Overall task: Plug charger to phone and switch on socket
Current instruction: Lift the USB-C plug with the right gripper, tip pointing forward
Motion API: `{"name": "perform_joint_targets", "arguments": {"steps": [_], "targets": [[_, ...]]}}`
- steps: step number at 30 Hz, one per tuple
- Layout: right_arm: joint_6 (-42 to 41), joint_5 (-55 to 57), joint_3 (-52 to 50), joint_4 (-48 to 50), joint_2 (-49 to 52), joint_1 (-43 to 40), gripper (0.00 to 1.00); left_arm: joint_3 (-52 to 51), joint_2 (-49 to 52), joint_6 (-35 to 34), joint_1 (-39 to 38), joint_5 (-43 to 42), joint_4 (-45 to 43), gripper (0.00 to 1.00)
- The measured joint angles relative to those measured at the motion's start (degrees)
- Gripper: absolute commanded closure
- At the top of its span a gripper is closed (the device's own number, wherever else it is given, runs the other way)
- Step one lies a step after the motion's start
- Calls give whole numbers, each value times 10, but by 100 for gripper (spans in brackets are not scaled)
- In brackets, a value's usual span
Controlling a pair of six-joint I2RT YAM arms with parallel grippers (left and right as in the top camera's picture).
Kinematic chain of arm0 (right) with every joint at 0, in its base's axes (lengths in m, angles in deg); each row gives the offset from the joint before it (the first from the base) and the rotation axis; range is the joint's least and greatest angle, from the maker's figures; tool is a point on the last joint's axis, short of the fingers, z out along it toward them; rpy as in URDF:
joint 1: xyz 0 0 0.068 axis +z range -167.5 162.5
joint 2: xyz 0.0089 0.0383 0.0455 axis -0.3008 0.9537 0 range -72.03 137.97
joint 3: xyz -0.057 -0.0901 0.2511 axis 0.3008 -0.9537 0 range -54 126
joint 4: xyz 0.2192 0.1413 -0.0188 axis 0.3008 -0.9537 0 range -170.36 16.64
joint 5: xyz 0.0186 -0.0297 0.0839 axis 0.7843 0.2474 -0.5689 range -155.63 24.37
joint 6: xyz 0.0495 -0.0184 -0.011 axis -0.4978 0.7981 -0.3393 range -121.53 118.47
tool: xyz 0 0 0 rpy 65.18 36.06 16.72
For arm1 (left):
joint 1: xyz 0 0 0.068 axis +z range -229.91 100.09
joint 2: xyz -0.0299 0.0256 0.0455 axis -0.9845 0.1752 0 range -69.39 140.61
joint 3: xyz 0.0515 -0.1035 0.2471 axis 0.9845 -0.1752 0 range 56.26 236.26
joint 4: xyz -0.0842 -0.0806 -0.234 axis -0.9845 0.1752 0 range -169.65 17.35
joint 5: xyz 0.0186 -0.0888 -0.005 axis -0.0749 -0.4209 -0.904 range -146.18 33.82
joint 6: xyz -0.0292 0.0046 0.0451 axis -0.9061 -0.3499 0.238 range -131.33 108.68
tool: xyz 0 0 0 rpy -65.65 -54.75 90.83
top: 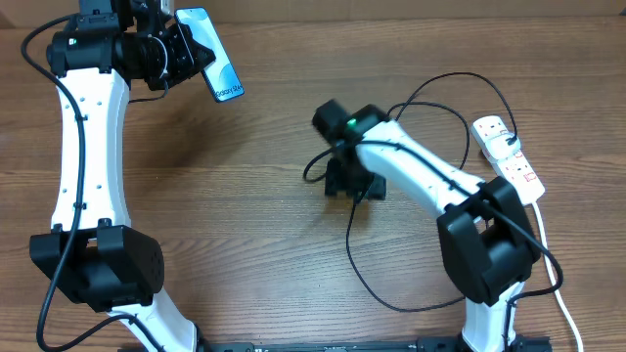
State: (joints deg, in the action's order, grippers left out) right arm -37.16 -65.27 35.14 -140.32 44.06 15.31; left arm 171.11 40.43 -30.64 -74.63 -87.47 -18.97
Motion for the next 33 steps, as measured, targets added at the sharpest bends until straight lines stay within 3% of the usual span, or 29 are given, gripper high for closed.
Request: {"name": "perform_joint_targets", "arguments": {"steps": [9, 19, 27, 33], "targets": [[12, 3, 0, 62, 3, -64, 53, 0, 0, 0, 0, -2, 0, 96], [4, 14, 0, 66, 57, -50, 61, 0, 0, 0, 0, -2, 0, 96], [2, 16, 0, 65, 67, -50, 74, 0, 0, 0, 0, -2, 0, 96], [14, 16, 0, 75, 70, -50, 75, 0, 0, 0, 0, -2, 0, 96]]}}
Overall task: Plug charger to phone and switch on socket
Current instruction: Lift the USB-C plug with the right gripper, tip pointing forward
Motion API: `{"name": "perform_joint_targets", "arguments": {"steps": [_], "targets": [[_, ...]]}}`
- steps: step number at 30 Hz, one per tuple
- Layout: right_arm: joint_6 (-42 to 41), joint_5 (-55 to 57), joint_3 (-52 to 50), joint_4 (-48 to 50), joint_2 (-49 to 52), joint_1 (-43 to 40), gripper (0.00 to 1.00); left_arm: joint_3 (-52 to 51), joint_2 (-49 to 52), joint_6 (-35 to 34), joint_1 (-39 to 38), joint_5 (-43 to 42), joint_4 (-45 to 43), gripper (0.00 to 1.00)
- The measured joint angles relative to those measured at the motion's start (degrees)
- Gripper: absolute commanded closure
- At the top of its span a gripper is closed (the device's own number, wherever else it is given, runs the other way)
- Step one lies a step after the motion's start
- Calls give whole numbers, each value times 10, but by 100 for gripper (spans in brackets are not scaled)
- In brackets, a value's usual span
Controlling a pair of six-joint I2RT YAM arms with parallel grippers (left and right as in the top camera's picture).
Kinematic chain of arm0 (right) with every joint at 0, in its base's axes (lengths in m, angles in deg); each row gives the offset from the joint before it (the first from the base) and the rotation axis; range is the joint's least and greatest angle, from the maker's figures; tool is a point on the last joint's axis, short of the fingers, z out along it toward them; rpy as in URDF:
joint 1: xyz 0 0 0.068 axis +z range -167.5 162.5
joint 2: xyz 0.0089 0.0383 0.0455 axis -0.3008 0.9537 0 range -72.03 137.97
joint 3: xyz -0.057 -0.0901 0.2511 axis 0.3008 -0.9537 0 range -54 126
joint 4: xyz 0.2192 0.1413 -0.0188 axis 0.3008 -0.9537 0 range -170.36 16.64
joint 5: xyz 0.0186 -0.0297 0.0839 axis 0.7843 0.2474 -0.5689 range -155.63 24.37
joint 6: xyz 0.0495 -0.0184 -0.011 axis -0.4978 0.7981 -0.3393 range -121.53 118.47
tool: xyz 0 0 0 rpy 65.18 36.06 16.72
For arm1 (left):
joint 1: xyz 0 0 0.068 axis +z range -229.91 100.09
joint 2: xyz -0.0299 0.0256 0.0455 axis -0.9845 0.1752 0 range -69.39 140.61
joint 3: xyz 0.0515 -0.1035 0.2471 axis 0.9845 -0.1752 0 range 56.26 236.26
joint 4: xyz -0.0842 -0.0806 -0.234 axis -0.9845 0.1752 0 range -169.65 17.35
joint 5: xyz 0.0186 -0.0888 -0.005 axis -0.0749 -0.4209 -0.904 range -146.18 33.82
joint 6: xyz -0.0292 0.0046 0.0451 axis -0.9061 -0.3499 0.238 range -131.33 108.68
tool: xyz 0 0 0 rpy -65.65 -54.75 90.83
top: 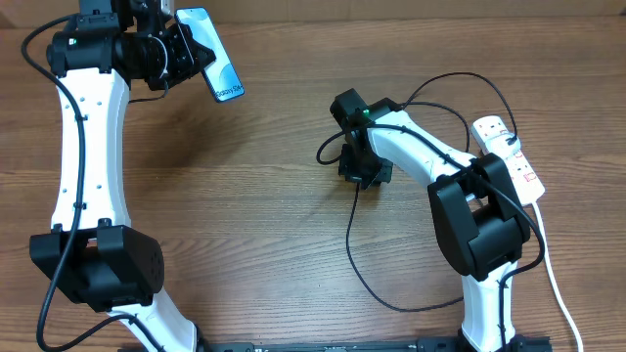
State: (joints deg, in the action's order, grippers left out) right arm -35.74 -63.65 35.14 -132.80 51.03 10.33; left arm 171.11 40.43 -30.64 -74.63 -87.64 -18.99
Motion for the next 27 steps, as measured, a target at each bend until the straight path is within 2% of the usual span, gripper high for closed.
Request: {"name": "perform_joint_targets", "arguments": {"steps": [3, 10, 27], "targets": [[7, 2, 0, 3, 0, 0, 76, 0, 0, 0, 0, 0, 0, 96], [15, 11, 0, 8, 0, 0, 86, 0, 0, 0, 0, 0, 0, 96], [14, 6, 0, 2, 0, 0, 87, 0, 0, 0, 0, -1, 0, 96]]}}
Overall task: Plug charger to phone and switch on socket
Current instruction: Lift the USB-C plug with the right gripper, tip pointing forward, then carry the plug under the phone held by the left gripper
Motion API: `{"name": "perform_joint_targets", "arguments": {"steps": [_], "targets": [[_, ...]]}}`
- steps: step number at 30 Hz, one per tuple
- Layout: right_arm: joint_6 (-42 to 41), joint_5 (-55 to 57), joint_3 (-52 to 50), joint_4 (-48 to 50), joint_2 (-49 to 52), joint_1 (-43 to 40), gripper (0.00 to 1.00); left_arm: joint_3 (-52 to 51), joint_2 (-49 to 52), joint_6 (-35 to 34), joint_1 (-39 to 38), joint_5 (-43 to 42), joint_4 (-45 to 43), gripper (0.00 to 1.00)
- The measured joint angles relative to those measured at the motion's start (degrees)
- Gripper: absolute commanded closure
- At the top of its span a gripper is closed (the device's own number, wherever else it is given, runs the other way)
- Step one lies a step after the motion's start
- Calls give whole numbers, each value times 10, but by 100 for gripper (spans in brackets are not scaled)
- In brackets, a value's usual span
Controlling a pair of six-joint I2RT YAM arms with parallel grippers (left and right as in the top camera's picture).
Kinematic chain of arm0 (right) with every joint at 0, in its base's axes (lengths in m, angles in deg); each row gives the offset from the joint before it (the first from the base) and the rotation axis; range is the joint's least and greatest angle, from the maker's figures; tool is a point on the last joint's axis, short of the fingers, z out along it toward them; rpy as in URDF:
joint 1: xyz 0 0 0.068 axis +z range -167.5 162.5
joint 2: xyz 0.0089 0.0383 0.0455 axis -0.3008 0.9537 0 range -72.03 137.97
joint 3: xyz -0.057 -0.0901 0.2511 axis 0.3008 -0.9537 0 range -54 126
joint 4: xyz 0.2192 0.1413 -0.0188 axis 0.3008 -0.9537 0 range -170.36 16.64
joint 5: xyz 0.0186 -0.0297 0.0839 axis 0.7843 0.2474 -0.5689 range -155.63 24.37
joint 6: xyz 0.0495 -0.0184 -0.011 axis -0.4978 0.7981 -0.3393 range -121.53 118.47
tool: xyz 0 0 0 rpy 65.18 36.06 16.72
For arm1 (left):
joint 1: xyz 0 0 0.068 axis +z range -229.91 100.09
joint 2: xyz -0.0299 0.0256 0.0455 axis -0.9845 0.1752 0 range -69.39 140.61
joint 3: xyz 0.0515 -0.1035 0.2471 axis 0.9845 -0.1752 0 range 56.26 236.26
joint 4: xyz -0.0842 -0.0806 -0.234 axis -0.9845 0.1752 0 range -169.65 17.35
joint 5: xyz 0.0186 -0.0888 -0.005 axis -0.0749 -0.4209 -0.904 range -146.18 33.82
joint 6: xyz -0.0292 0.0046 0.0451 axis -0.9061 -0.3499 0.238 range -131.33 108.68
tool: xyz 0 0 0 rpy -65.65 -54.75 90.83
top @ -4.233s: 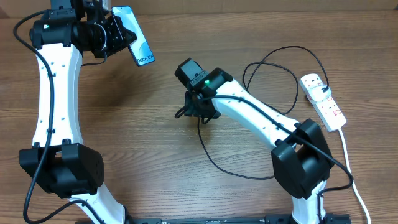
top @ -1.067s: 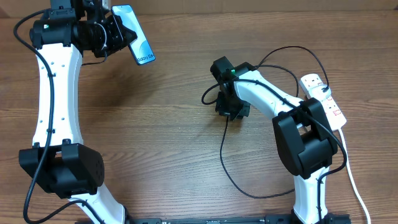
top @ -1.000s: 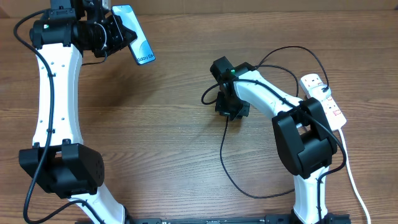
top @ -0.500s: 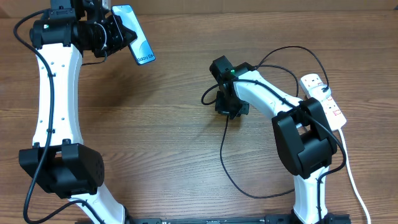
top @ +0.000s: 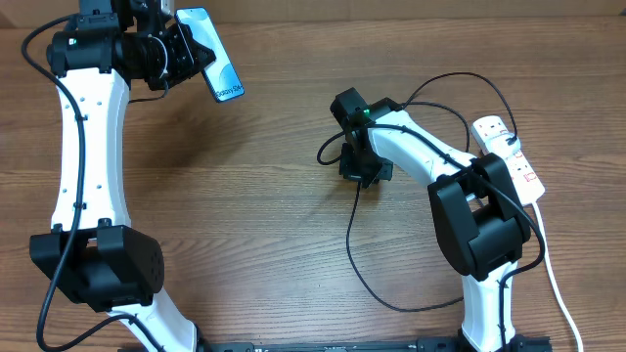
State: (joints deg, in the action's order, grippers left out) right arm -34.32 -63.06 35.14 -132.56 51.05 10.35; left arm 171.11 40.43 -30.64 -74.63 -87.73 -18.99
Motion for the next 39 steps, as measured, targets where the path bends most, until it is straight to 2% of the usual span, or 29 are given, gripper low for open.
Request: {"name": "perform_joint_targets", "arguments": {"steps": [13, 21, 26, 32, 39], "targets": [[0, -9, 0, 4, 0, 0, 96, 0, 0, 0, 0, -8, 0, 96], [5, -11, 2, 9, 0, 0, 96, 0, 0, 8, 0, -20, -2, 96], [47, -56, 33, -30, 6, 0, 96, 0, 0, 32, 0, -73, -31, 96], [113, -142, 90, -78, -13, 0, 96, 0, 0, 44, 0, -188, -121, 96], [167, -209, 104, -102, -163, 2, 96, 0, 0, 29, 0, -313, -201, 96]]}}
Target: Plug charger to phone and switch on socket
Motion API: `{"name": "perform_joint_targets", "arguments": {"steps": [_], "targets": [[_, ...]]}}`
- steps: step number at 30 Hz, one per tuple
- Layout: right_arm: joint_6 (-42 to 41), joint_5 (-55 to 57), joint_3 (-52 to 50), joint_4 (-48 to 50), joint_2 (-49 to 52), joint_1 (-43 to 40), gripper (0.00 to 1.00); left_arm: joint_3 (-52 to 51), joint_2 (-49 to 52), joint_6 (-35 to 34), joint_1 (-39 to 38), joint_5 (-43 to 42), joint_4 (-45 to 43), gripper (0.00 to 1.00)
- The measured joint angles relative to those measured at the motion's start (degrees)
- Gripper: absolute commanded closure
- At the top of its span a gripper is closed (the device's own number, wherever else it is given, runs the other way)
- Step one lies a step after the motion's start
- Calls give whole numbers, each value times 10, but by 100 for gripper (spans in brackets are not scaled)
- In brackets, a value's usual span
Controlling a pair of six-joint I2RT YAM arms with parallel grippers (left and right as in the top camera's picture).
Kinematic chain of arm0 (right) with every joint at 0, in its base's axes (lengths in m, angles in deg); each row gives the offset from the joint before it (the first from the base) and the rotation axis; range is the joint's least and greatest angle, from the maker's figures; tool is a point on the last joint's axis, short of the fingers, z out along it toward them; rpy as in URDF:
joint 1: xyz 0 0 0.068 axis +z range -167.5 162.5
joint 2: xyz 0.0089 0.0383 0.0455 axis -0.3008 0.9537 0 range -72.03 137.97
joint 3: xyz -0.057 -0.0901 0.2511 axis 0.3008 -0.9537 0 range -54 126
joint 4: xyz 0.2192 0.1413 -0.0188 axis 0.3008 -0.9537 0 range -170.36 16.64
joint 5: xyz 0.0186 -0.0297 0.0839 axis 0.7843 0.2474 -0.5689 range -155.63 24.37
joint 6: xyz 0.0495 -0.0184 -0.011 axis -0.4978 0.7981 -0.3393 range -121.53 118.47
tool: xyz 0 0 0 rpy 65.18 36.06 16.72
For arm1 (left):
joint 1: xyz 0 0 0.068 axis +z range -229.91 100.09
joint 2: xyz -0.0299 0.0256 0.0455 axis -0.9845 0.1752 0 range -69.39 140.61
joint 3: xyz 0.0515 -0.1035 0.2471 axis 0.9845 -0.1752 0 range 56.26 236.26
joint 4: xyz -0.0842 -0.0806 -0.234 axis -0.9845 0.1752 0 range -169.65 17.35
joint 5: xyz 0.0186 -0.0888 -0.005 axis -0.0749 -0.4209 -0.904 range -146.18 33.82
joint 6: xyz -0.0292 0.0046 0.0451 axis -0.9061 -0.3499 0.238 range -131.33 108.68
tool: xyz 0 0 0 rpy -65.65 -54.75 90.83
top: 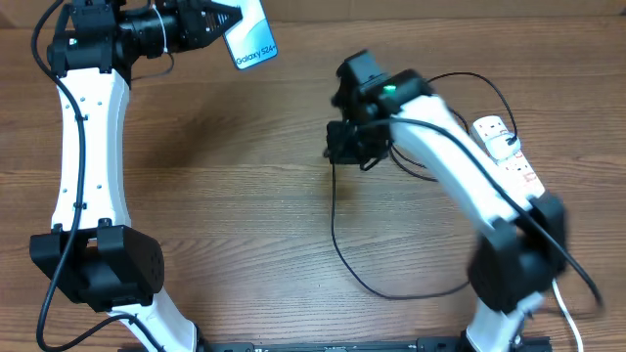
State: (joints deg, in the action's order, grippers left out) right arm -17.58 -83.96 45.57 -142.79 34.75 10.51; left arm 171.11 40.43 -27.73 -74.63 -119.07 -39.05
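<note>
My left gripper (221, 22) is shut on the phone (250, 39), held in the air at the top of the overhead view, its lit screen reading "Galaxy S24+". My right gripper (348, 147) is right of the phone, lifted off the table and blurred by motion. It is shut on the black charger cable (334, 210), which hangs down from it and loops over the table towards the white power strip (510, 154) at the right edge. The plug tip is hidden by the fingers.
The wooden table (225, 225) carries the cable's wide loop at front centre-right. More black cable arcs behind the right arm near the power strip. The left arm's white links run down the left side.
My left gripper has carried the phone to the right and turned it. My right gripper has moved up and slightly left with the cable, whose loop now hangs straighter beneath it.
At first my right gripper was low on the table's middle at the cable, while the left held the phone at the top left. Then the right gripper sat a little farther back and right, unmoved for a second. Now both have drawn closer together.
</note>
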Motion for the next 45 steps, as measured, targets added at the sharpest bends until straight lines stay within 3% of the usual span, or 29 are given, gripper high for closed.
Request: {"name": "perform_joint_targets", "arguments": {"steps": [7, 19, 27, 45], "targets": [[19, -6, 16, -2, -143, 35, 96, 0, 0, -12, 0, -72, -4, 96], [0, 67, 17, 20, -150, 114, 96, 0, 0, 6, -52, -171, 0, 96], [-4, 114, 43, -1, -150, 114, 96, 0, 0, 58, -91, -176, 43, 96], [-17, 160, 45, 23, -150, 114, 96, 0, 0, 105, -106, -157, 88, 96]]}}
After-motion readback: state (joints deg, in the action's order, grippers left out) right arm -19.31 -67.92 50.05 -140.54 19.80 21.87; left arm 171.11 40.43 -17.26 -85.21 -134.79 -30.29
